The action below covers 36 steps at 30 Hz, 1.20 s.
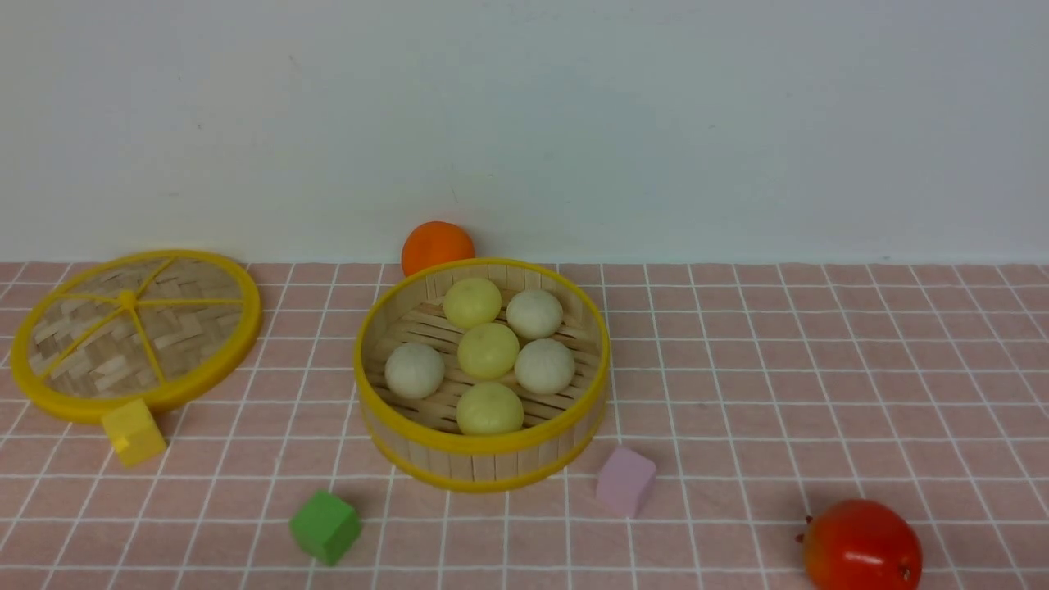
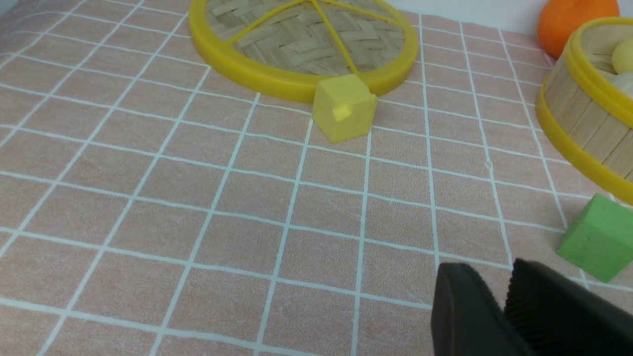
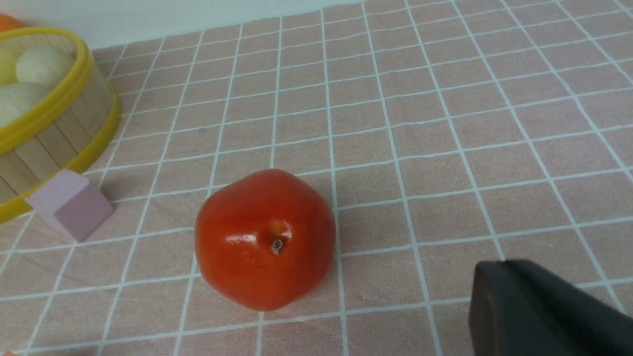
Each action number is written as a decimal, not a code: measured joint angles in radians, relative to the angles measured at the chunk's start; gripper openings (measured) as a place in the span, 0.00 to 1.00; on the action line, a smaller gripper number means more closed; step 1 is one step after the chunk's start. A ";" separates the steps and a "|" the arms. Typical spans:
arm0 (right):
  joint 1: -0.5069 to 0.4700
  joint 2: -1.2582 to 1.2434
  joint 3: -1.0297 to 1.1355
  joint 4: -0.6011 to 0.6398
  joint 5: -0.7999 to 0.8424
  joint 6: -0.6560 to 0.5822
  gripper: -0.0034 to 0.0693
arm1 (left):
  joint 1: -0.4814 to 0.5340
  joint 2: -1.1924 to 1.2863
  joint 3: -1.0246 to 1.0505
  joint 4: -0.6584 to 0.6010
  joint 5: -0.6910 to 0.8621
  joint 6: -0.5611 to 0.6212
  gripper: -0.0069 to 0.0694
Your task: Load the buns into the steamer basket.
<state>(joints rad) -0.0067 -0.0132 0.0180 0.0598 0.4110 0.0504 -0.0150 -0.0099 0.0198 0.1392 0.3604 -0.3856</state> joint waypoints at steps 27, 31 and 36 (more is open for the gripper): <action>0.000 0.000 0.000 0.000 0.000 0.000 0.16 | 0.000 0.000 0.000 0.000 0.000 0.000 0.38; 0.000 0.000 0.000 0.000 0.000 0.000 0.16 | 0.000 0.000 0.000 0.000 0.000 0.000 0.38; 0.000 0.000 0.000 0.000 0.000 0.000 0.17 | 0.000 0.000 0.000 0.000 0.000 0.000 0.39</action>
<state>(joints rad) -0.0067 -0.0132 0.0180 0.0598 0.4110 0.0504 -0.0150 -0.0099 0.0198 0.1392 0.3604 -0.3856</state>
